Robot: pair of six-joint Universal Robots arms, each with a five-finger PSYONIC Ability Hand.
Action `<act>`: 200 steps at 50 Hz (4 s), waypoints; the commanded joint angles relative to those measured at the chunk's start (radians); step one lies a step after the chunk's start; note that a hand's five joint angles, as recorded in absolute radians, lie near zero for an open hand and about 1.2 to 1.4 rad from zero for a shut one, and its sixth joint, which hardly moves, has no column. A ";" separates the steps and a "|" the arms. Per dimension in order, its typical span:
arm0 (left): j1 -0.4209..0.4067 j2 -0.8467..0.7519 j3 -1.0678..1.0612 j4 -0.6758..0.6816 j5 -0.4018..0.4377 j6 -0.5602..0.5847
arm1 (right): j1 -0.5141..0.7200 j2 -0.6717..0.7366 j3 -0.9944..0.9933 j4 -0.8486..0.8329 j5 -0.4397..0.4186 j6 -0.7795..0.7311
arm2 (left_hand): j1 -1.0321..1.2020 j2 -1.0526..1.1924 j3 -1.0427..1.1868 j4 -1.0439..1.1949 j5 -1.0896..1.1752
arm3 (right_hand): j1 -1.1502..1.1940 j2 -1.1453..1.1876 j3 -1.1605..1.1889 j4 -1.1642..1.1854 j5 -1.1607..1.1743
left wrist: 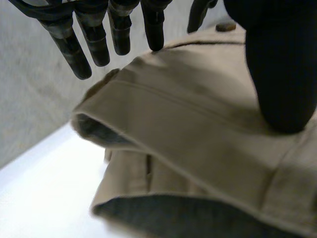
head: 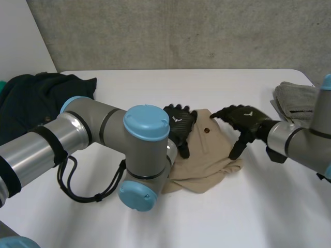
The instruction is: Fold the laundry.
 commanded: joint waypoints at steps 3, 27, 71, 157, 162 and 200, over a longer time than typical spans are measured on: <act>0.068 0.003 -0.021 -0.143 -0.051 0.019 | 0.032 0.114 -0.049 -0.028 -0.002 -0.062 | 0.008 0.009 0.005 0.016 0.012 | -0.051 -0.042 -0.037 -0.042 -0.050; 0.094 0.303 -0.099 0.020 0.181 0.006 | 0.064 -0.234 0.258 -0.270 0.158 -0.177 | -0.004 -0.003 -0.007 0.004 0.000 | -0.051 -0.042 -0.037 -0.042 -0.050; 0.150 0.367 -0.147 0.023 0.529 -0.180 | 0.164 -0.002 0.473 -0.870 0.054 -0.214 | 0.040 0.041 0.037 0.048 0.044 | 0.849 0.859 0.863 0.858 0.851; 0.137 0.584 -0.203 0.104 0.506 -0.215 | -0.525 -0.092 -0.253 -0.475 0.275 -0.247 | -0.004 -0.003 -0.007 0.004 0.000 | -0.051 -0.042 -0.037 -0.042 -0.050; 0.146 0.670 -0.220 0.132 0.497 -0.246 | -0.395 -0.260 -0.065 -0.695 0.246 -0.147 | -0.028 -0.027 -0.031 -0.019 -0.023 | -0.051 -0.042 -0.037 -0.042 -0.050; 0.850 -0.068 -0.007 0.313 0.331 0.346 | 0.006 -0.286 0.556 -0.395 -0.021 -0.382 | 0.842 0.843 0.839 0.851 0.846 | -0.051 -0.042 -0.037 -0.042 -0.050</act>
